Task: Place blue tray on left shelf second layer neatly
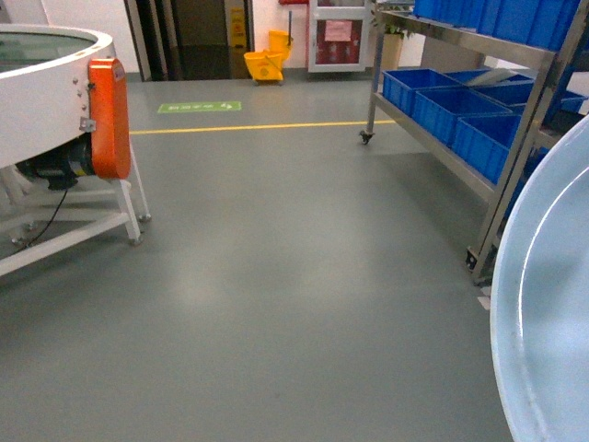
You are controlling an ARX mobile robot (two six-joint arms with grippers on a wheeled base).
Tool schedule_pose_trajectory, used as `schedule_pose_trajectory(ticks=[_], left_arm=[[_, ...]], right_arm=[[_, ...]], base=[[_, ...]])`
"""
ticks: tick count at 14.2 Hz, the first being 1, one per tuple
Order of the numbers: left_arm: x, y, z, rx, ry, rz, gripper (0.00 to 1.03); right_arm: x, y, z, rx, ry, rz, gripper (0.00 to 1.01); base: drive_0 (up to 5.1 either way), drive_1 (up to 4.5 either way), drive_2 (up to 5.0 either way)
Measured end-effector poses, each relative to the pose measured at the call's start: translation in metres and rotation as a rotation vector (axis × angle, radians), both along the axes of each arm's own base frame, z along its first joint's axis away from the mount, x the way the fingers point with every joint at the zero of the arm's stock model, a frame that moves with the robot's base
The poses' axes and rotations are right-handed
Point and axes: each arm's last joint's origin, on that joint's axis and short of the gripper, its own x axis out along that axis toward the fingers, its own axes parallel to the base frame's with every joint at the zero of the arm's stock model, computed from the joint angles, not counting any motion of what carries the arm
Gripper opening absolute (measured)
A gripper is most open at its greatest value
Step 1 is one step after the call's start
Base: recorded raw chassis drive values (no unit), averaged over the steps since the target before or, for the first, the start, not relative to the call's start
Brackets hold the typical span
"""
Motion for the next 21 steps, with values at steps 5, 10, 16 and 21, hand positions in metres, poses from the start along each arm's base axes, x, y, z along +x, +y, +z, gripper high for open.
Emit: schedule_pose_trajectory(ticks=[5, 10, 16, 21], left_arm=[[0.0000, 0.0000, -0.0006, 0.000, 0.006, 0.000, 0.98], [0.0000, 0.0000, 0.0000, 0.000, 0.000, 0.001, 0.98], [0.0000, 0.0000, -0.0002, 0.000, 0.002, 0.000, 0.98], [0.0000, 0.0001, -0.0002, 0.000, 0.002, 0.002, 0.98]], right_arm=[[0.0000, 0.0000, 0.0003, 0.000, -0.003, 0.000, 0.02], [-0.0001, 0.0000, 0.0000, 0.000, 0.000, 0.000, 0.02], [0.0000, 0.0000, -0.0001, 0.000, 0.001, 0.000, 0.02], [0.0000, 0.0000, 0.0005, 0.000, -0.005, 0.000, 0.02]], base=[[0.1, 4.46, -4.2], [0.1, 4.40, -4.3], [0.0, 4.30, -4.4], [0.0, 4.36, -4.3]])
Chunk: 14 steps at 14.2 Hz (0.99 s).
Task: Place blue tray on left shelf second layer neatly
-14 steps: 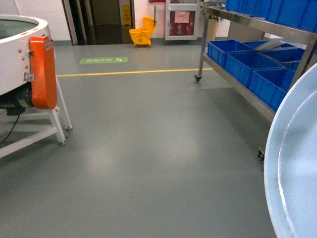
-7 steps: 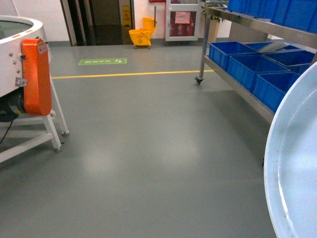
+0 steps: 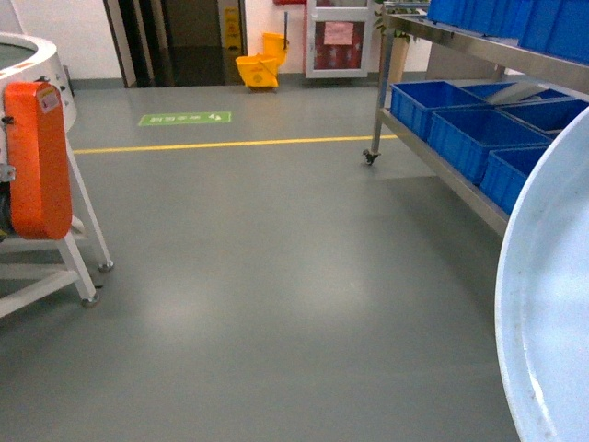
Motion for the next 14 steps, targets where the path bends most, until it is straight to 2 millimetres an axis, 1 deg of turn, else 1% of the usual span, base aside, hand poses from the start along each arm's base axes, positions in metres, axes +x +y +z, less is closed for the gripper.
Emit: schedule_pose_trajectory(ticks=[4, 5, 14], left_arm=[[0.0000, 0.0000, 0.0003, 0.000, -0.003, -0.001, 0.98], [0.0000, -0.0001, 0.0003, 0.000, -0.003, -0.003, 0.98], [0.0000, -0.0001, 0.0000, 0.000, 0.000, -0.002, 0.98]], right_arm=[[0.0000, 0.0000, -0.0006, 0.000, 0.006, 0.000, 0.02], [0.0002, -0.0001, -0.0006, 0.000, 0.006, -0.003, 0.02], [0.0000, 0.0000, -0.0005, 0.000, 0.005, 0.000, 0.02]], base=[[0.0, 4.36, -4.3], [-0.1, 2.24, -2.4], [-1.7, -1.72, -1.7]])
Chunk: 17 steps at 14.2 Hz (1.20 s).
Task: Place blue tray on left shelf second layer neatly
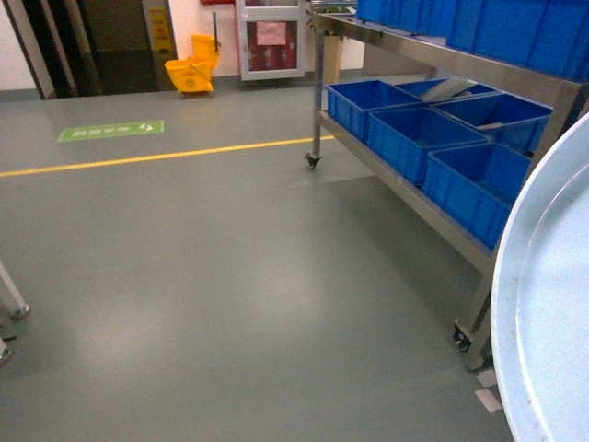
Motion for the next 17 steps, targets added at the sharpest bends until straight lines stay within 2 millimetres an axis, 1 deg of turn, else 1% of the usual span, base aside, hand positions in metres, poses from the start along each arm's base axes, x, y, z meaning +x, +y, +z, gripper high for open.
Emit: schedule_pose_trajectory(ticks=[17], left_arm=[[0.0000, 0.0000, 0.0000, 0.000, 0.000, 0.000, 0.98]], right_arm=[[0.0000, 0.0000, 0.0000, 0.000, 0.000, 0.000, 0.02]], base=[[-1.6, -1.60, -1.6]])
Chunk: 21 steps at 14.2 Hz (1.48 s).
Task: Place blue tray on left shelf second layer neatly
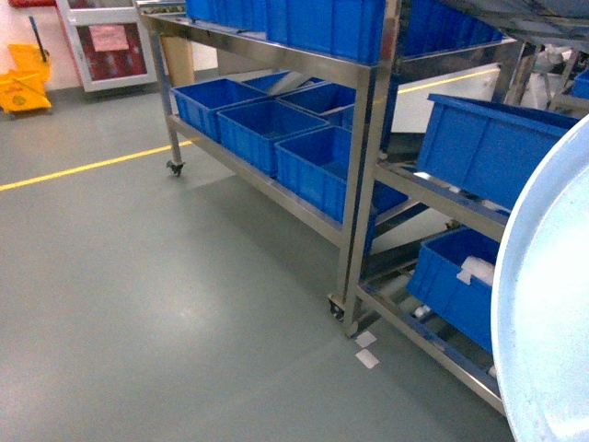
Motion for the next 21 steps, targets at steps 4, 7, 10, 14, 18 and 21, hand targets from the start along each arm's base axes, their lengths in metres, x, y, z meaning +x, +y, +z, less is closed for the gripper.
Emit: schedule_pose_trajectory(ticks=[4, 7, 10, 14, 18, 21], left_arm=[[0.0000, 0.0000, 0.0000, 0.000, 0.000, 0.000, 0.98], [0.0000, 0.0000, 0.0000, 0.000, 0.000, 0.000, 0.98], [0.0000, 0.0000, 0.0000, 0.000, 0.000, 0.000, 0.98], [0.0000, 0.0000, 0.0000, 0.000, 0.000, 0.000, 0.98], [0.0000, 0.0000, 0.0000, 0.000, 0.000, 0.000, 0.98], [0.0000, 0.0000, 0.0000, 0.000, 0.000, 0.000, 0.98]], right_arm=[[0.0000, 0.0000, 0.0000, 0.000, 0.000, 0.000, 0.02], [0.0000, 0.0000, 0.0000, 0.000, 0.000, 0.000, 0.02], [0.0000, 0.0000, 0.0000, 0.000, 0.000, 0.000, 0.02], [0.0000, 0.0000, 0.0000, 0.000, 0.000, 0.000, 0.02], [0.0000, 0.0000, -0.0001, 0.000, 0.000, 0.000, 0.02], [0.0000, 0.0000, 0.0000, 0.000, 0.000, 0.000, 0.02]], base=[[-1.7, -1.66, -1.7], [-1.5, -1.54, -1.5], [-1.6, -1.59, -1.6], [-1.7, -1.65, -1.7], [-1.5, -1.54, -1.5], [-1.6, -1.64, -1.6]])
